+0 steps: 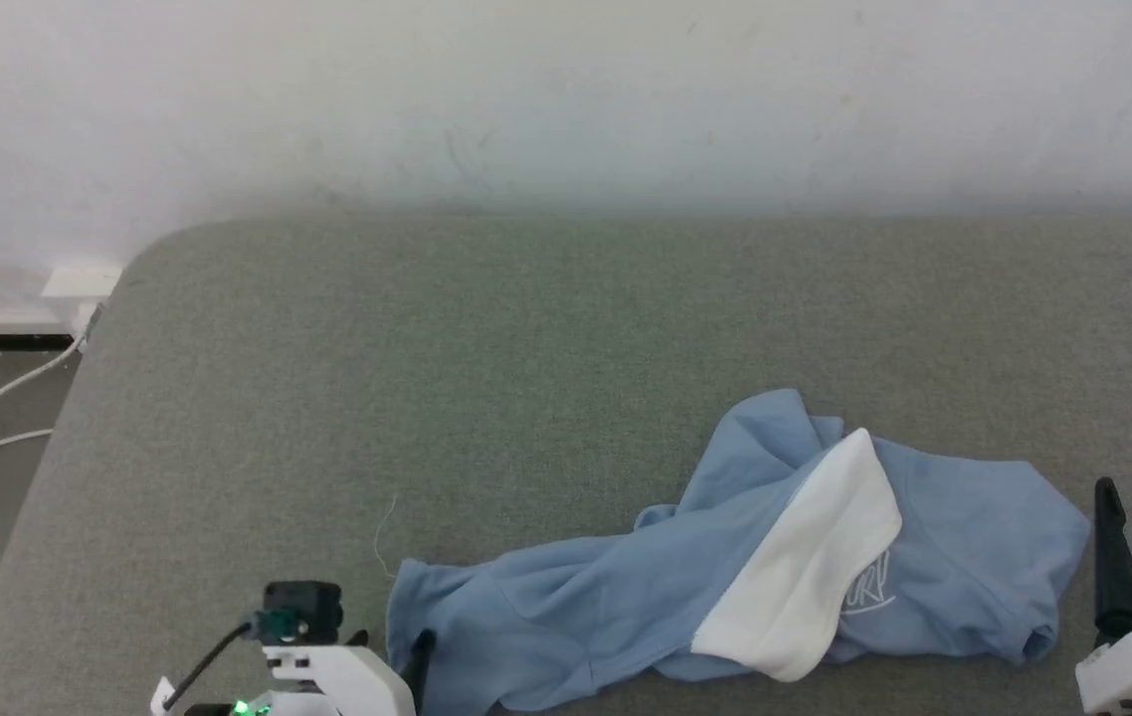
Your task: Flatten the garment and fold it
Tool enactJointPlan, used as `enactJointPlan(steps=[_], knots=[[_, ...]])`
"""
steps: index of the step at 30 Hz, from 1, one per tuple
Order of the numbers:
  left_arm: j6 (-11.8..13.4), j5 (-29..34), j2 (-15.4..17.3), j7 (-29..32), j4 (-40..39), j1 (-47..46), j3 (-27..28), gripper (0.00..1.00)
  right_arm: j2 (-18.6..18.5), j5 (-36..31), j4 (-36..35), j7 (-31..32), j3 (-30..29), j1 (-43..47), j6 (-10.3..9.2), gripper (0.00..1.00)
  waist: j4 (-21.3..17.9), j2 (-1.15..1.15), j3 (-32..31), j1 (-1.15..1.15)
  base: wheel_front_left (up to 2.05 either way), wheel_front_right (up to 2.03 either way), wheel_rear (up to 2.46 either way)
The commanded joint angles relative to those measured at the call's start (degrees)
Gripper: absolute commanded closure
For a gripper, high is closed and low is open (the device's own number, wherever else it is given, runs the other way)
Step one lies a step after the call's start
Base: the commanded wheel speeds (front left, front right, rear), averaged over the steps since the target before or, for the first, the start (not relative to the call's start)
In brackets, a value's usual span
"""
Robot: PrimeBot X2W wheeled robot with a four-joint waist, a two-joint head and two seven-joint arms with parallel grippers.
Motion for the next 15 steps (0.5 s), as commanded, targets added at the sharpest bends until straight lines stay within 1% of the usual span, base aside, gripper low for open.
enactJointPlan(steps=[1,5,8,11,15], knots=[[-0.23,0.96,0.74,0.41,-0.57,-0.81,-0.43,0.00,-0.03,-0.24,-0.09,0.07,0.13,0.18,-0.05,0.00,0.14,0.00,-0.70,0.00,0.00,0.00,0.00],[0.24,5.12,4.46,4.22,-6.09,-2.04,-3.83,0.00,-0.03,-0.11,-0.30,0.16,0.15,0.85,-0.05,0.00,0.37,0.00,-1.30,0.00,0.00,0.00,0.00],[-0.40,7.91,6.71,8.33,-10.75,-3.16,-7.14,0.00,-0.03,-0.10,-0.47,0.30,0.28,1.17,-0.05,0.00,0.45,0.00,-1.45,0.00,0.00,0.00,0.00],[-1.77,9.42,7.69,12.73,-13.84,-4.07,-10.45,0.00,-0.03,-0.22,-0.84,0.49,0.55,1.22,-0.05,0.00,0.30,0.00,-1.26,0.00,0.00,0.00,0.00],[-4.03,10.02,7.71,18.13,-13.43,-5.28,-14.16,0.00,-0.03,-0.54,-1.77,0.85,1.09,1.07,-0.05,0.00,-0.14,0.00,-0.52,0.00,0.00,0.00,0.00]])
